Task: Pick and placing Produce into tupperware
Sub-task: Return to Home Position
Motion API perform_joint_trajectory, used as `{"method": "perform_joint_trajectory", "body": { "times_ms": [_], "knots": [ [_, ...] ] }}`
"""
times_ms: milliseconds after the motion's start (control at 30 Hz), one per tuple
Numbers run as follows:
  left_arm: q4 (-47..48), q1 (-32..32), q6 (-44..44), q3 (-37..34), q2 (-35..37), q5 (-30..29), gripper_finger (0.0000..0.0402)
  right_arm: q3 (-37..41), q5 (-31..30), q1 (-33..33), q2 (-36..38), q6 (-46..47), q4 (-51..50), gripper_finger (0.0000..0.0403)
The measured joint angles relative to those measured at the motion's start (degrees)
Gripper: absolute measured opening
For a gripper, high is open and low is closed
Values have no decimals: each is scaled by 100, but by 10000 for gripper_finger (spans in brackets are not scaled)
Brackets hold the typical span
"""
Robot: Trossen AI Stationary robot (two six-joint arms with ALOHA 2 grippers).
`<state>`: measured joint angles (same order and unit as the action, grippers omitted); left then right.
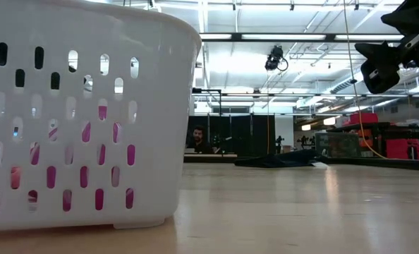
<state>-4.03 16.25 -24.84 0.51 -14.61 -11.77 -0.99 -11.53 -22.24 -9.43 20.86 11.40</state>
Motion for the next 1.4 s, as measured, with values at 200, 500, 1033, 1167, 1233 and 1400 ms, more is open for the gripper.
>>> {"method": "perform_joint_trajectory", "body": {
  "times_ms": [200,500,1033,1167,1233,1400],
  "knots": [
    [-2,0,4,0,0,0,58,0,0,0,0,0,-2,232],
    [-2,0,2,-2,0,0,51,0,0,0,0,0,-2,232],
    [0,-1,1,-2,0,-1,55,0,0,-1,0,0,-1,232],
    [-2,0,0,-2,0,-2,51,0,0,0,0,0,-2,232],
    [0,0,4,-2,0,0,51,0,0,-1,-1,0,-1,232],
    [0,-1,2,-2,1,-2,56,0,0,0,-2,0,0,232]
  ]
}}
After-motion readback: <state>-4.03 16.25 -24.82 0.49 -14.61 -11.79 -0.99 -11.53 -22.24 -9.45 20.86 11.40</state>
